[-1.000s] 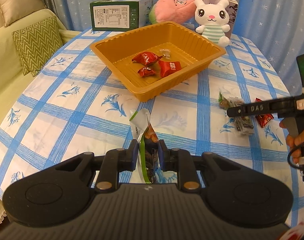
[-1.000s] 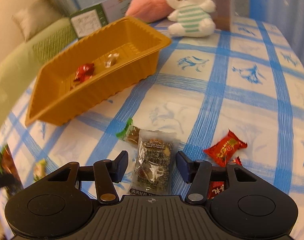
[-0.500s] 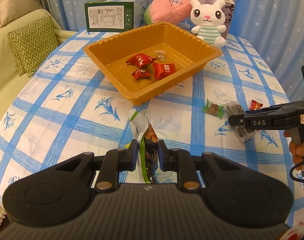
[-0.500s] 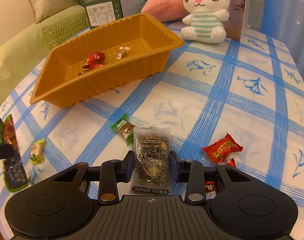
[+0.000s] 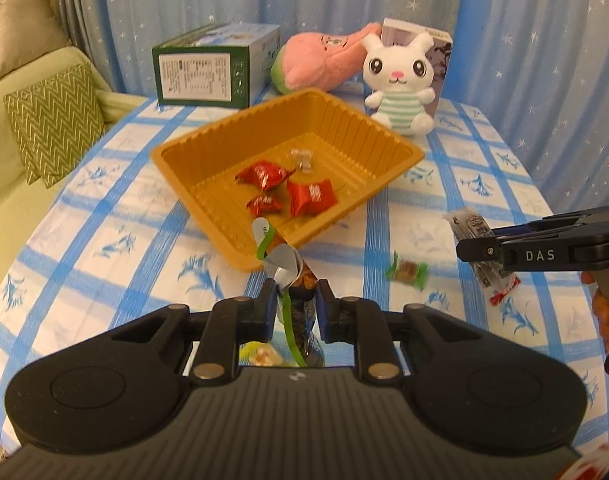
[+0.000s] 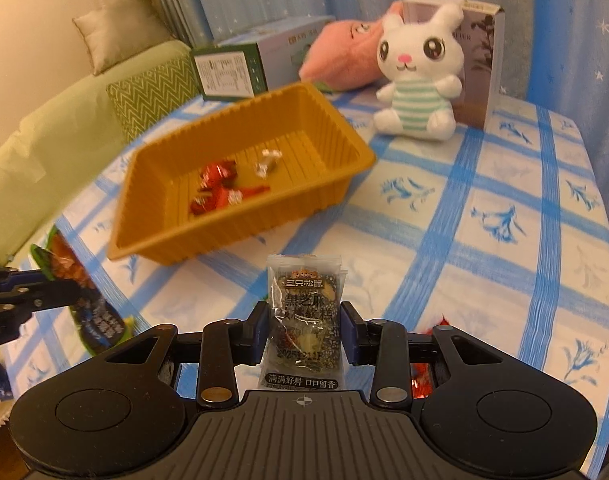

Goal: Organize snacks
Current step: 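Carry the green bag and nut packet over the orange tray with both tools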

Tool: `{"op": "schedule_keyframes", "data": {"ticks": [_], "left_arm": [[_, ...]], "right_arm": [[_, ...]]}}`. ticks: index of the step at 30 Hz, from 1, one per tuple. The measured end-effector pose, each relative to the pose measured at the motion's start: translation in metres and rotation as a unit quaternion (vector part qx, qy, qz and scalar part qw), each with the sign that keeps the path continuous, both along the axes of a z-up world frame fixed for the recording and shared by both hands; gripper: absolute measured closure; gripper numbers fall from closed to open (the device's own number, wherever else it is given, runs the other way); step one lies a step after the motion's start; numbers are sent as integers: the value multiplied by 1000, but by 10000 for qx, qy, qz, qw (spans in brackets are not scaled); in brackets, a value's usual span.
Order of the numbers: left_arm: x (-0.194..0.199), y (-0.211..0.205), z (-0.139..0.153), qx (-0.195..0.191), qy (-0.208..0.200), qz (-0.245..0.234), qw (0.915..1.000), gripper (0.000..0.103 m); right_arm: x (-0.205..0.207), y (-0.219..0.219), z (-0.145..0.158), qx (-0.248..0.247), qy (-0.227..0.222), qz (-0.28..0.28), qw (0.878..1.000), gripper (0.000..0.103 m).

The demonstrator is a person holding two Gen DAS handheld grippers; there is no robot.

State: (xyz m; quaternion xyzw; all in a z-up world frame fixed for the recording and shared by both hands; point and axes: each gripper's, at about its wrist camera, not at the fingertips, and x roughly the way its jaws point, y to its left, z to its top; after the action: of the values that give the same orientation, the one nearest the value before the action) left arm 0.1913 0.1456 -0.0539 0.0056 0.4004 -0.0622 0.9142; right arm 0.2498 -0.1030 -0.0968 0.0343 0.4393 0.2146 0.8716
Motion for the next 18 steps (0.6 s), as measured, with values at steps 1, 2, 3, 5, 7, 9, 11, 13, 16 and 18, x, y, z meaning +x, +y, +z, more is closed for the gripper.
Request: {"op": "schedule_keyframes", "data": {"ticks": [1,2,3,5,7,9,11,13,16,18], "left_arm": [[2,0,2,-8,-30,-17,10000,84],[3,-1,4,-19,-61,-33,10000,84],[5,-1,6,-37,-89,-49,9999,84],[9,-1,9,-82,-141,-64,9998,84],[13,-1,13,-101,-191,-69,9997,84],[17,-1,16,-107,-227,-74,9997,84],[22,0,19,-104,-267,-83,9996,84],[28,1,21,-115,-291,-76,9995,84],[38,6,24,-139,-317,-32,9994,84],[46,9,27,-141,-355,11,9993,84]], "right_arm": [[1,1,3,21,-38,19,10000,66],[2,2,7,41,-73,33,10000,66],[4,3,9,65,-107,45,9999,66],[7,5,14,109,-164,72,9998,66],[11,6,19,151,-207,81,9996,66],[16,8,22,190,-236,99,9995,66],[22,11,25,206,-268,120,9994,66],[28,13,28,220,-312,134,9992,66],[39,17,33,254,-382,145,9988,66],[46,19,37,275,-436,159,9985,66]]}}
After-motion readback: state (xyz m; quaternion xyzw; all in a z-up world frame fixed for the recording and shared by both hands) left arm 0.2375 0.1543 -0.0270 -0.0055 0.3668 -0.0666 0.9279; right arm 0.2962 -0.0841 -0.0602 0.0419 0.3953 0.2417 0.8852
